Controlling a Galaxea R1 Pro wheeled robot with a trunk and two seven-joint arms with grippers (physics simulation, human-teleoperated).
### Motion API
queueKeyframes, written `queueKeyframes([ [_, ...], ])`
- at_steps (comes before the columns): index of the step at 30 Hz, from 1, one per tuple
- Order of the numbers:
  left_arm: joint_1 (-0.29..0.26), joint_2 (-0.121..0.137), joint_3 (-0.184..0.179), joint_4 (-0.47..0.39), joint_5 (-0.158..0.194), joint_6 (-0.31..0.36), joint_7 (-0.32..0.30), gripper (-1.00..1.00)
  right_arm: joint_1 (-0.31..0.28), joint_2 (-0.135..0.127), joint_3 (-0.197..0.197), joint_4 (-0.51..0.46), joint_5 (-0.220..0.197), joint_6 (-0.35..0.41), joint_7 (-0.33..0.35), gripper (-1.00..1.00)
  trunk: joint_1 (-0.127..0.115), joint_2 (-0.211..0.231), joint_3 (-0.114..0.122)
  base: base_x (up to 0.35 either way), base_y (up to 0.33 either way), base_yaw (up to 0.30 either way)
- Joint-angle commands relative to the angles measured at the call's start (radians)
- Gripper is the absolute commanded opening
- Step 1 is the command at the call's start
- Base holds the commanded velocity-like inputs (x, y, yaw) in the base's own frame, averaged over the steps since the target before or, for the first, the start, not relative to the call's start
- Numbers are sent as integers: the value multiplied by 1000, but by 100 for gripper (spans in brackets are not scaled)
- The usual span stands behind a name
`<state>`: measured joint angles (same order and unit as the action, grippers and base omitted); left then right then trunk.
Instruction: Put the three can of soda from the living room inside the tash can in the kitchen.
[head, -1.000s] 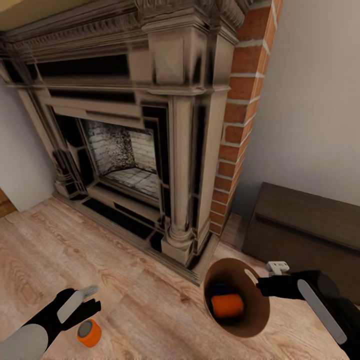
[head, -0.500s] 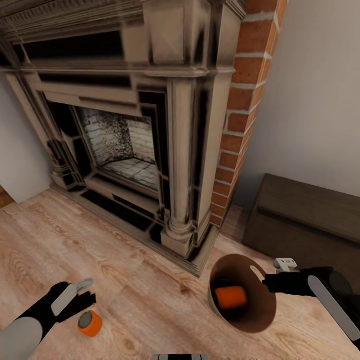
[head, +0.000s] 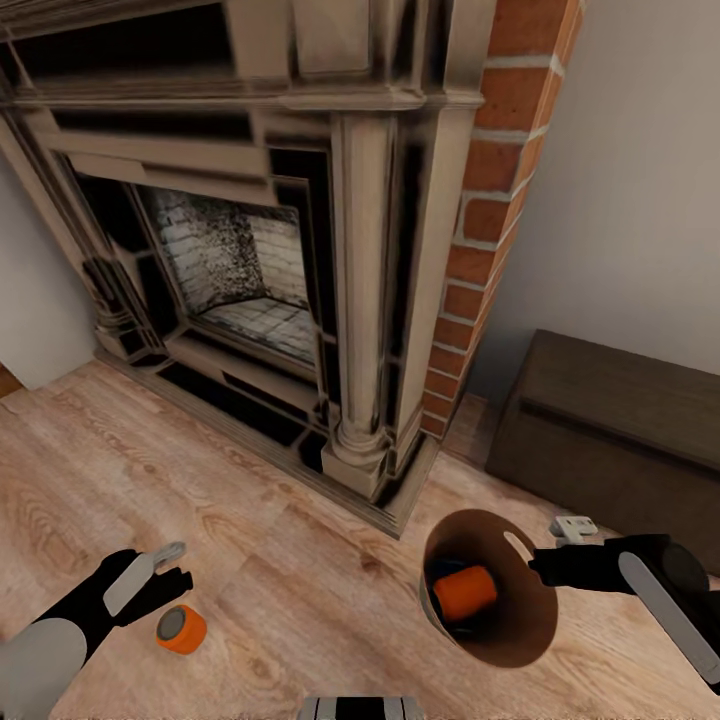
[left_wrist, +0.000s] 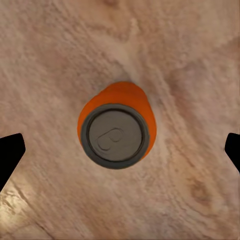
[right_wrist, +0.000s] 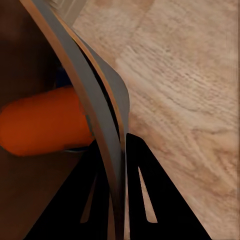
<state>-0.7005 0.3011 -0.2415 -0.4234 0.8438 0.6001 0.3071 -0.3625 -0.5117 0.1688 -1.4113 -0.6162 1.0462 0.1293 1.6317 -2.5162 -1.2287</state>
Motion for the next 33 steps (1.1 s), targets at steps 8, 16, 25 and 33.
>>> queueKeyframes([
  [8,-1,2,1,0,0,-1,0,100,-1,-13,-2,-6,-38,1,4,-100,3,-2,-31,0,0,0],
  [16,-1,1,-1,0,0,-2,-4,100,2,-30,-2,-24,-65,1,4,-100,7,-4,-62,0,0,0],
  [25,-26,10,-3,0,-2,-4,-47,100,-1,-36,-2,-25,-72,1,4,-100,11,-6,-97,0,0,0],
  [33,-30,15,-4,0,-2,-5,-48,100,-4,-36,-2,-25,-73,1,4,-100,15,-8,-128,0,0,0],
])
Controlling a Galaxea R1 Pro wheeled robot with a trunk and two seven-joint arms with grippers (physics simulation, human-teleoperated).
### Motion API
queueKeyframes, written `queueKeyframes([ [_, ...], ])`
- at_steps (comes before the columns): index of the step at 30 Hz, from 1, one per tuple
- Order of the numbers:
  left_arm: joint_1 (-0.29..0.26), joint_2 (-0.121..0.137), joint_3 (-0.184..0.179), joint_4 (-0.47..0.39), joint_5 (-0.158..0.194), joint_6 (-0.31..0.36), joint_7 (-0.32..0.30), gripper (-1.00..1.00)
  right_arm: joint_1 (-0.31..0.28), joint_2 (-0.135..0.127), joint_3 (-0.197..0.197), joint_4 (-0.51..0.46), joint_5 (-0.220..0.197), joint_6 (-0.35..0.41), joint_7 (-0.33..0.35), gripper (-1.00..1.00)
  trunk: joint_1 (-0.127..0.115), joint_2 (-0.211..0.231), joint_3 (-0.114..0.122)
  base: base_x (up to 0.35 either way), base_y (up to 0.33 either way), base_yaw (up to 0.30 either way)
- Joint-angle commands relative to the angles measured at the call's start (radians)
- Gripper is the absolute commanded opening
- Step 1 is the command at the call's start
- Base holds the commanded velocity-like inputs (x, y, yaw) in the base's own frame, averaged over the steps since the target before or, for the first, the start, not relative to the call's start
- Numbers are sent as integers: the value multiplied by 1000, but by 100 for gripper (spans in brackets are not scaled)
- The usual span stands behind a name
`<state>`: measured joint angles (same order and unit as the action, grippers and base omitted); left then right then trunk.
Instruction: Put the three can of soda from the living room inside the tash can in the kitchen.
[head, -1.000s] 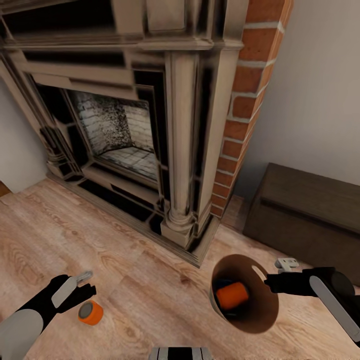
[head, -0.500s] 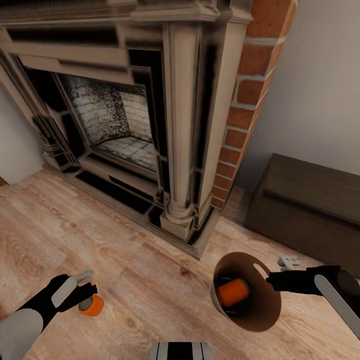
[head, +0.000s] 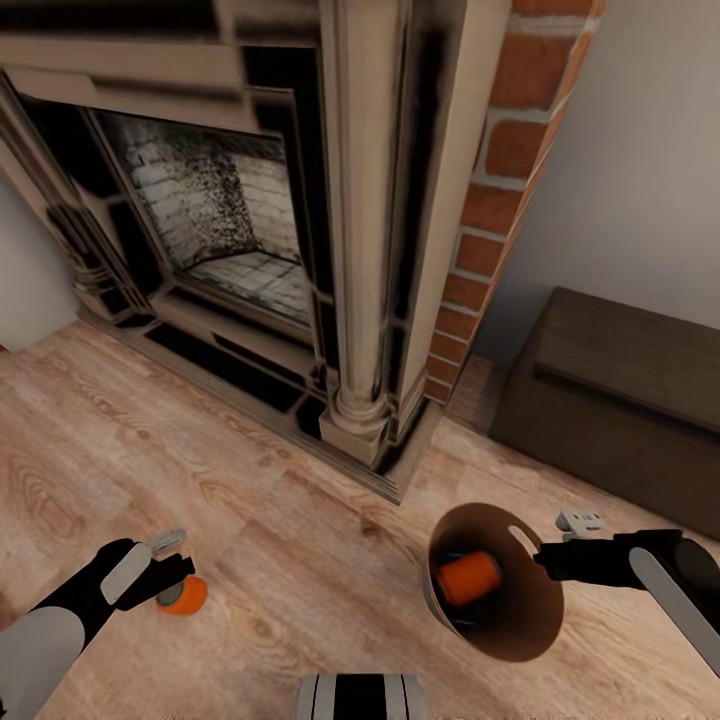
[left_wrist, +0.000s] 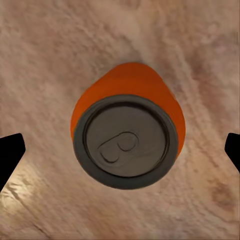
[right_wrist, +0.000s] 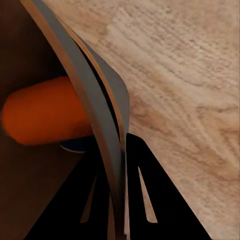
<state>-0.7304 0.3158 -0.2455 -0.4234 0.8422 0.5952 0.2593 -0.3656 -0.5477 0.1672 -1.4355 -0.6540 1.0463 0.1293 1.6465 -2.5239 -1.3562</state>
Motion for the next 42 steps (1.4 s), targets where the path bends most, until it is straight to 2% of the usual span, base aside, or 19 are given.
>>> queueKeyframes([
  [1,0,0,0,0,0,0,0,100,-1,0,0,0,-35,1,4,-100,0,0,-4,0,0,0],
  [10,-6,-2,0,0,0,-1,-1,100,1,0,0,0,-35,1,4,-100,4,-2,-39,0,0,0],
  [19,-16,-5,-1,-13,1,0,0,100,1,0,0,0,-35,1,4,-100,4,-2,-39,0,0,0],
  [30,-17,-3,-1,-15,1,0,0,100,0,0,-1,-1,-35,1,4,-100,9,-5,-81,0,0,0],
  [42,-13,-11,4,-14,1,-8,11,100,0,-1,-1,-2,-35,1,4,-100,9,-5,-81,0,0,0],
])
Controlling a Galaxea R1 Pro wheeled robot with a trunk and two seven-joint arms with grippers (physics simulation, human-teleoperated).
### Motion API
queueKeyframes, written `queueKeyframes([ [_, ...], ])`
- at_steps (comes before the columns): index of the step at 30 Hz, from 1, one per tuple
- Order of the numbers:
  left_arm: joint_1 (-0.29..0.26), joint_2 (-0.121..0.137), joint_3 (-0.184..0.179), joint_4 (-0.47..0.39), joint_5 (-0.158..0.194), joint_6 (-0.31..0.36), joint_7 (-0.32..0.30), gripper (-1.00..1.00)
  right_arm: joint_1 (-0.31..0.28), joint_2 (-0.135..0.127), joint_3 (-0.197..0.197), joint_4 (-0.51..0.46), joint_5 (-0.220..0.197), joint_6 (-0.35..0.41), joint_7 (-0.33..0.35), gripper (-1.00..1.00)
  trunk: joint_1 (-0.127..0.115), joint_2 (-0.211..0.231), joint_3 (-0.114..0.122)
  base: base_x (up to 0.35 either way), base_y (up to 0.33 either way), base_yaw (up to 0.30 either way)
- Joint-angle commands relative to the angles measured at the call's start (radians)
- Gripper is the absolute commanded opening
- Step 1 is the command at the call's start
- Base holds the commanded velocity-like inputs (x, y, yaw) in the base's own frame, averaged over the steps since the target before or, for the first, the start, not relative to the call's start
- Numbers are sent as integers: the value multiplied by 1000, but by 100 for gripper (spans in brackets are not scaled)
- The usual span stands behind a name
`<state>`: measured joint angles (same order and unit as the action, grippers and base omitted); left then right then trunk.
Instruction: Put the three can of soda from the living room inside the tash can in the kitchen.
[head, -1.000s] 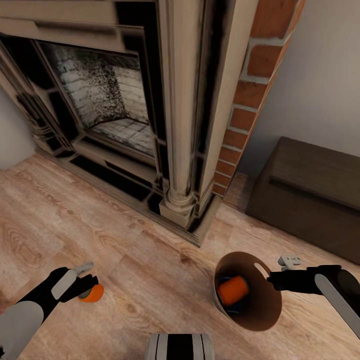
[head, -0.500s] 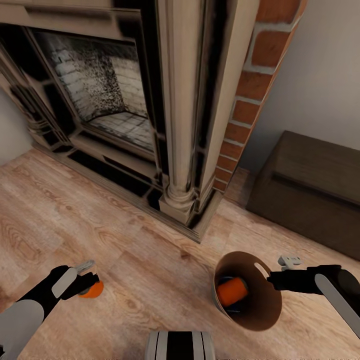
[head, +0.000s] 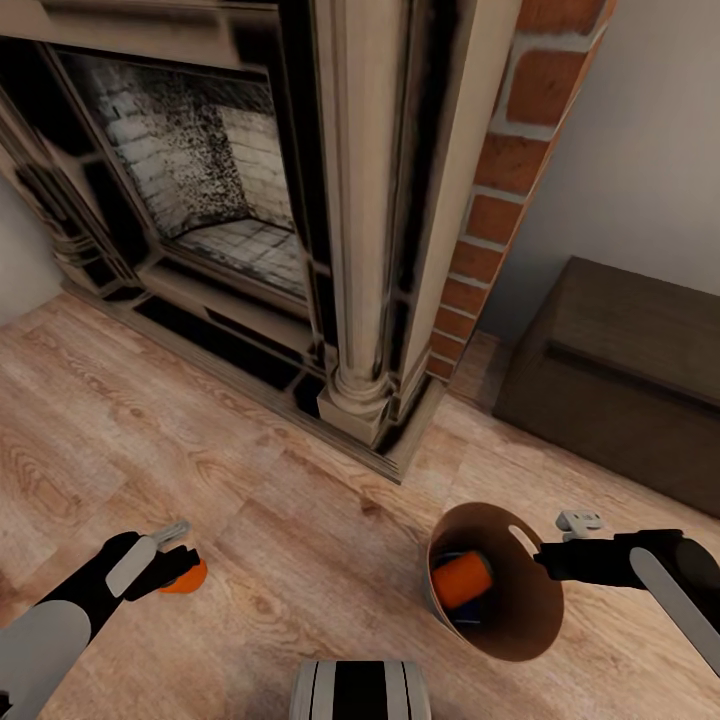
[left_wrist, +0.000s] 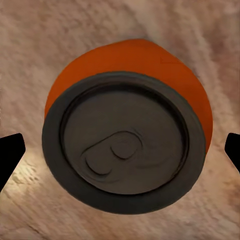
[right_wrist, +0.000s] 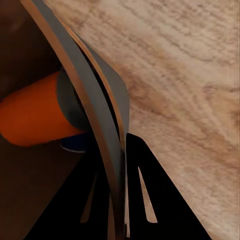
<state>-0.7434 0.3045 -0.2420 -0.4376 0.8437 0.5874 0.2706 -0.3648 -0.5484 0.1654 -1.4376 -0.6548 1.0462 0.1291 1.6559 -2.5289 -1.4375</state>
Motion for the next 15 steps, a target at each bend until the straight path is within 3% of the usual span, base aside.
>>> queueKeyframes([
  [1,0,0,-1,0,0,-1,0,100,0,0,0,0,-34,1,4,-100,0,0,0,0,0,0],
  [15,-4,0,0,0,1,-1,-11,100,0,-1,-6,-2,-34,1,4,-100,0,0,0,0,0,0],
])
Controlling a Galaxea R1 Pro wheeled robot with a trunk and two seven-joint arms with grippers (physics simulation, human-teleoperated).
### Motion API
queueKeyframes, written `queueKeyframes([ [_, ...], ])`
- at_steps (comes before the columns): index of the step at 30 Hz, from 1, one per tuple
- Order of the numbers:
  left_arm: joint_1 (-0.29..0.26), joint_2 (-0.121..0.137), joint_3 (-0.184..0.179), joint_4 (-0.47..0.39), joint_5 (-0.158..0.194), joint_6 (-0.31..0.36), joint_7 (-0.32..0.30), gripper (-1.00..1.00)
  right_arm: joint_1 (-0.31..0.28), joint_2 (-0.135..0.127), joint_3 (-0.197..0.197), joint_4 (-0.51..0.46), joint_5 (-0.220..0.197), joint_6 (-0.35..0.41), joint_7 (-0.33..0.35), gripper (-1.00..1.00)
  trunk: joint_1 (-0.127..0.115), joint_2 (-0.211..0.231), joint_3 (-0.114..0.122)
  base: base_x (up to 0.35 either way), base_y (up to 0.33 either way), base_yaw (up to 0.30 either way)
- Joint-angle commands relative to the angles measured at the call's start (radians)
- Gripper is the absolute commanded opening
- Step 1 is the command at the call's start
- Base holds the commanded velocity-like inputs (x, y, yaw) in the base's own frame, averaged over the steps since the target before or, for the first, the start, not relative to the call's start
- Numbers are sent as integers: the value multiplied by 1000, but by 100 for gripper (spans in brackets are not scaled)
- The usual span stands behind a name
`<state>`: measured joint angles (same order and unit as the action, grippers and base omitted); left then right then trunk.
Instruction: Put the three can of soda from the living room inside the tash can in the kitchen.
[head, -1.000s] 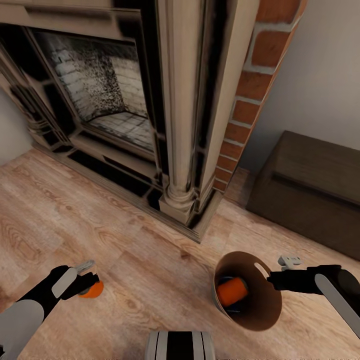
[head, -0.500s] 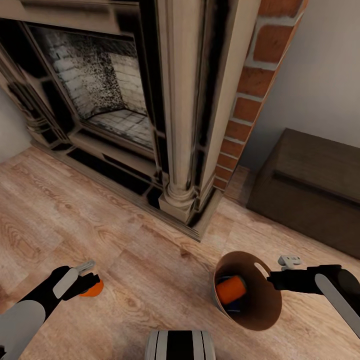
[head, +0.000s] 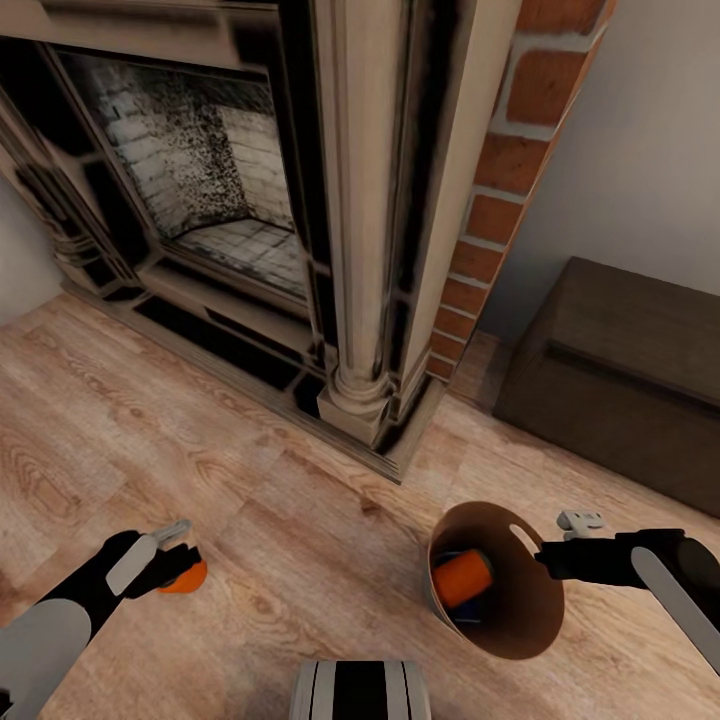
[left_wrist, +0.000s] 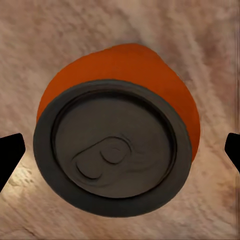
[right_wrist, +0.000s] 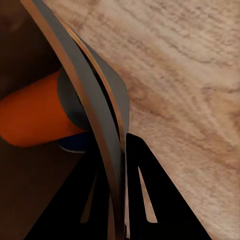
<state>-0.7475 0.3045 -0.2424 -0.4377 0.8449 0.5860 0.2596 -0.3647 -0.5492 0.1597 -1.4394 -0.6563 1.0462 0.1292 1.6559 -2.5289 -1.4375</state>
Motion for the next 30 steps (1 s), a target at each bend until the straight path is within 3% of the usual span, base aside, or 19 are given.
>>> queueKeyframes([
  [1,-2,0,0,0,0,0,-1,100,0,0,0,0,-32,1,4,-100,0,0,0,0,0,0],
  [5,-5,1,1,-1,0,0,0,100,1,0,-2,-1,-32,1,4,-100,0,0,0,0,0,0],
  [6,-5,1,1,-1,0,1,0,-100,1,0,-2,-1,-32,1,4,-100,0,0,0,0,0,0],
  [15,-6,0,3,-2,3,4,-2,-100,1,0,-6,-1,-32,1,4,-100,0,0,0,0,0,0],
  [30,7,-7,3,-65,7,0,-5,-100,-11,0,-9,12,-31,1,4,-100,-7,3,58,0,0,0],
])
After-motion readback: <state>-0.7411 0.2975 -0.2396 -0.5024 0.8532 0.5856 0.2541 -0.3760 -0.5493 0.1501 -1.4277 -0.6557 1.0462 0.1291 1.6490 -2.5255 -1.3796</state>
